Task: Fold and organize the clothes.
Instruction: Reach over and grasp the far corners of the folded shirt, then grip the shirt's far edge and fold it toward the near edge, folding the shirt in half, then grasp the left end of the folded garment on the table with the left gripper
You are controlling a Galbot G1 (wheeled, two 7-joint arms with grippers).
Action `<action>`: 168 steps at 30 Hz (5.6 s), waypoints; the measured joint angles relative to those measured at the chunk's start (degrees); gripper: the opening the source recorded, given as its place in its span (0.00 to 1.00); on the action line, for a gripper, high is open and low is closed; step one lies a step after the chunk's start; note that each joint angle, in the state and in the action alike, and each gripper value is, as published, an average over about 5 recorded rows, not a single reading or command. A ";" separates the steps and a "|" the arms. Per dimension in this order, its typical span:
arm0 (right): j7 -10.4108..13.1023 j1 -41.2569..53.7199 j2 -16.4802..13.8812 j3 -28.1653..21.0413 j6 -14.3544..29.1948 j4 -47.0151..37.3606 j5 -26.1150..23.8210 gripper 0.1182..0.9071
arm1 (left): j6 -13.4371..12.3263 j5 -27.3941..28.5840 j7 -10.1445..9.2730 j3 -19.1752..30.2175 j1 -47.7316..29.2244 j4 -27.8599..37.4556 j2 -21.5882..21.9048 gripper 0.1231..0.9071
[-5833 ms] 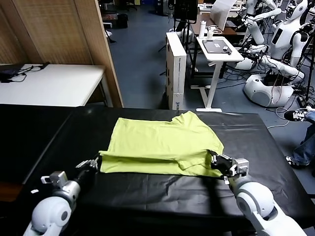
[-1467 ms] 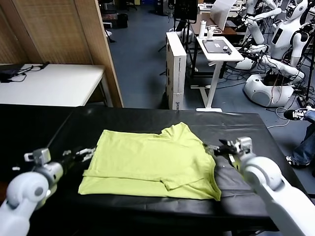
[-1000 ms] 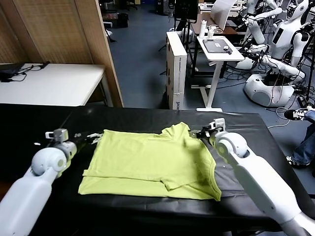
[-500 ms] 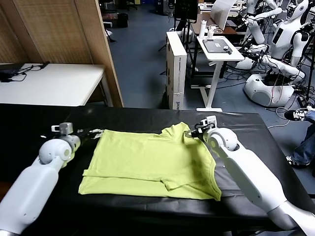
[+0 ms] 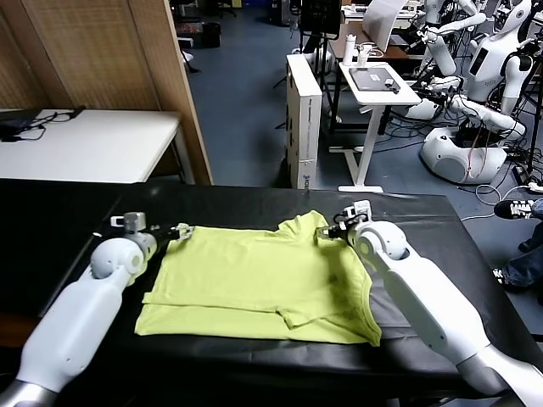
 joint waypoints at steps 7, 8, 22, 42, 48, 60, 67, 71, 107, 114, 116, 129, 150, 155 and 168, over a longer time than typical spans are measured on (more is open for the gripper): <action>-0.46 -0.57 -0.08 0.19 0.02 0.23 -0.28 0.09 | -0.51 0.44 0.27 0.15 0.08 0.39 -0.22 0.53; -0.58 -0.59 -0.11 0.24 0.02 0.30 -0.33 0.06 | -0.62 0.57 0.29 0.15 0.08 0.48 -0.25 0.46; -1.68 -3.16 -2.47 2.59 5.28 6.47 -1.75 0.03 | -0.52 -0.77 -0.72 -1.29 1.33 -2.42 0.64 0.03; -2.37 -25.22 -16.00 14.50 3.55 33.62 -0.91 0.03 | 0.42 -2.98 -1.76 -15.60 22.22 -25.97 7.46 0.03; -2.25 -32.19 -18.60 17.14 1.62 37.99 -0.36 0.03 | 0.88 -1.62 -2.28 -19.51 30.09 -33.54 6.29 0.03; -2.35 -38.14 -19.60 18.09 0.26 40.17 -0.09 0.03 | 0.79 0.05 -1.76 -25.18 41.45 -39.36 3.34 0.03; -2.34 -39.47 -19.83 18.78 -0.02 41.21 1.27 0.11 | 0.57 1.07 -1.91 -27.40 45.48 -40.28 1.93 0.03; -2.32 -40.72 -20.26 20.23 -0.03 42.43 2.07 0.38 | 1.04 1.83 -2.44 -27.85 47.17 -41.03 0.99 0.12; 0.99 -32.42 -8.56 21.38 5.33 27.07 -1.07 1.00 | -0.45 2.79 -3.51 -22.91 33.11 -28.46 -2.59 1.00; 0.83 -31.72 -8.24 20.88 5.29 25.71 -1.37 1.00 | -0.46 2.48 -3.35 -22.59 32.99 -27.41 -2.91 1.00; 0.72 -31.71 -8.19 20.80 5.27 25.39 -1.49 0.99 | -0.43 2.49 -3.35 -22.53 33.02 -27.27 -3.03 0.99; -0.26 -32.43 -7.74 20.79 6.65 25.03 -3.27 0.21 | -0.53 2.50 -2.89 -22.45 33.61 -27.28 -3.30 0.51; -4.71 -34.90 -8.22 23.02 11.82 27.77 -2.60 0.67 | -1.84 2.77 -2.73 -22.64 31.57 -25.91 -1.92 0.23; -7.20 -36.67 -9.67 24.76 13.82 30.32 -2.06 0.96 | -2.08 1.68 -2.81 -23.78 31.58 -26.37 -0.52 0.64; -10.48 -48.67 -11.34 37.32 17.20 40.03 -0.45 1.00 | 7.91 -10.70 2.89 -31.92 39.78 -30.38 6.57 1.00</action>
